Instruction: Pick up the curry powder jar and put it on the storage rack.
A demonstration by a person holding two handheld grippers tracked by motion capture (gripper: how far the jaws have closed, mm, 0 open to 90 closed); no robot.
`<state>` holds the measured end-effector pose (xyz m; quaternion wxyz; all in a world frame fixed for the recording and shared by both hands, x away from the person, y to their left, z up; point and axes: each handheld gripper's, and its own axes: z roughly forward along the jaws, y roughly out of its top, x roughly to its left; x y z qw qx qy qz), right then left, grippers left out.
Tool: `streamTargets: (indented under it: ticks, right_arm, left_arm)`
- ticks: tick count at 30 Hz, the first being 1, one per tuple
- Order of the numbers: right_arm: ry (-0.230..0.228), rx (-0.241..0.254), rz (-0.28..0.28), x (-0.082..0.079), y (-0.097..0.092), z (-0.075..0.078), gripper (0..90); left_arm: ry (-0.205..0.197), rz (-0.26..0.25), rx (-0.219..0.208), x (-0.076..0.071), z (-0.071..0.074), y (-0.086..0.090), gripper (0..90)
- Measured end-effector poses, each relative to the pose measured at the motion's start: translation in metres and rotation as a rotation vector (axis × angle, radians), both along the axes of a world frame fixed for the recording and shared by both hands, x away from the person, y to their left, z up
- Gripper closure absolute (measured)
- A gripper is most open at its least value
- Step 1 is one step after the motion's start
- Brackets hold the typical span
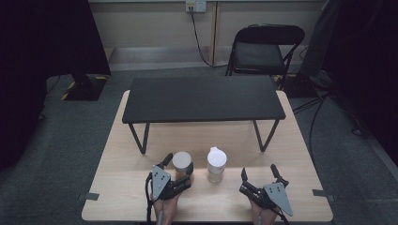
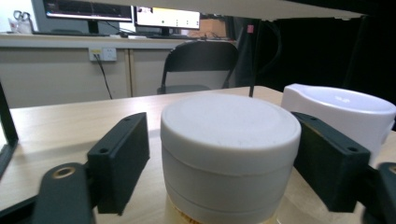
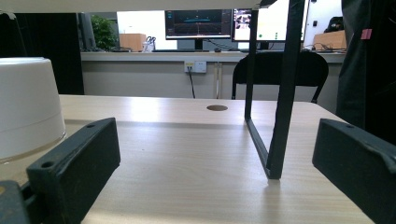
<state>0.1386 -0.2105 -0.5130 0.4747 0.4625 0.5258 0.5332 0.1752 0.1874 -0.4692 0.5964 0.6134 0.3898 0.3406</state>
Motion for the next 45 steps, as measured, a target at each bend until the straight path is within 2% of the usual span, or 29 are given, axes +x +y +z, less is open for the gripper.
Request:
streamTargets:
  ticks: [4,6,7,9,27,40,45]
  right_arm:
    - [0.000,0.000,0.000,0.000,0.000,0.000,0.0]
    - [0.000,0.000,0.000,0.000,0.000,0.000,0.0]
    - [0.000,0.000,0.001,0.000,0.000,0.000,0.1]
    - [0.000,0.000,0.004,0.000,-0.001,0.000,0.5]
    - [0.000,0.000,0.007,0.000,-0.001,0.000,1.5]
    - [0.000,0.000,0.005,0.000,-0.001,0.000,1.6]
    - [0.000,0.000,0.005,0.000,-0.001,0.000,1.6]
  left_arm:
    - [0.002,-0.014,0.012,0.001,-0.001,0.000,25.5]
    - [-0.009,0.005,0.014,0.000,-0.003,-0.003,27.7]
    - [-0.009,-0.007,0.013,0.001,-0.004,-0.001,30.1]
    - [-0.014,0.001,0.013,0.000,-0.005,-0.003,32.7]
    - [-0.009,0.008,0.032,-0.002,-0.001,-0.006,33.7]
    - [-0.003,0.002,0.014,-0.004,0.007,0.000,33.7]
    - [-0.012,-0.002,0.012,-0.005,0.012,0.003,33.7]
